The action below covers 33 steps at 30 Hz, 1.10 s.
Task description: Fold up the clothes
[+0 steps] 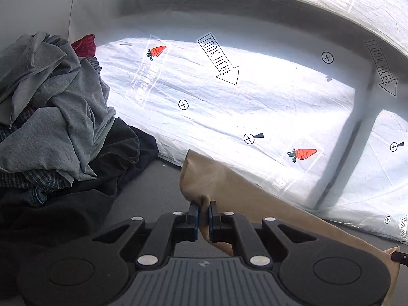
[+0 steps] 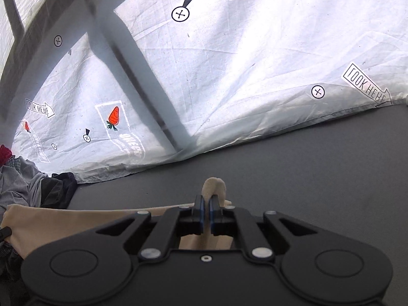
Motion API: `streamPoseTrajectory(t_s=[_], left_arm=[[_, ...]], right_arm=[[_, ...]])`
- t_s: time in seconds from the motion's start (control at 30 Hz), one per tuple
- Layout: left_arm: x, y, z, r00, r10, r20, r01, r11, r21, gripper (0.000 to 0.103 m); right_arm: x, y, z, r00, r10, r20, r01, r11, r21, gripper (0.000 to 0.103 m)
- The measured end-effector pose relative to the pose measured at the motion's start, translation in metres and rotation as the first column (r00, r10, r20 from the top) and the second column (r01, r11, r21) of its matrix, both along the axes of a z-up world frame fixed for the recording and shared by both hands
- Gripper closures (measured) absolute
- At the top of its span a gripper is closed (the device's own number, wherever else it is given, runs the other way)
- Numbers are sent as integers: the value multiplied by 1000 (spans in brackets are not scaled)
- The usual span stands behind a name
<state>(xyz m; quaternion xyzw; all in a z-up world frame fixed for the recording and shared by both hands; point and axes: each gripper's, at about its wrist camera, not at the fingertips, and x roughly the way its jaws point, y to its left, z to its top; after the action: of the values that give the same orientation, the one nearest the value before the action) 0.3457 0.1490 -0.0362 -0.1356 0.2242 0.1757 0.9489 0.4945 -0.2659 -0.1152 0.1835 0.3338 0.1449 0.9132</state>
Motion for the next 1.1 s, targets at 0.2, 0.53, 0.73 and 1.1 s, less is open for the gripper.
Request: streamPoseTrajectory(t_s=[0.2,0.53,0.73,1.1], left_arm=[[8,10,-37,991,44,-126,-47,999,-22,95],[6,32,-122,943,85,-323,-140,978,-152,94],[4,39,-145,932,85,-353,-165,965,-205,94],[-3,-12,-91,980,-52,-190,-10,949,-314,95]], right_arm=[[7,22,-20,999,17,-49,-19,998,-52,98],[26,40,-69,978,-37,-207,5,988,-154,79],[-1,20,-60,975,-126,-183,106,987,-117,55],[-94,-20,-48,947,-254,-194,254,967,-26,54]])
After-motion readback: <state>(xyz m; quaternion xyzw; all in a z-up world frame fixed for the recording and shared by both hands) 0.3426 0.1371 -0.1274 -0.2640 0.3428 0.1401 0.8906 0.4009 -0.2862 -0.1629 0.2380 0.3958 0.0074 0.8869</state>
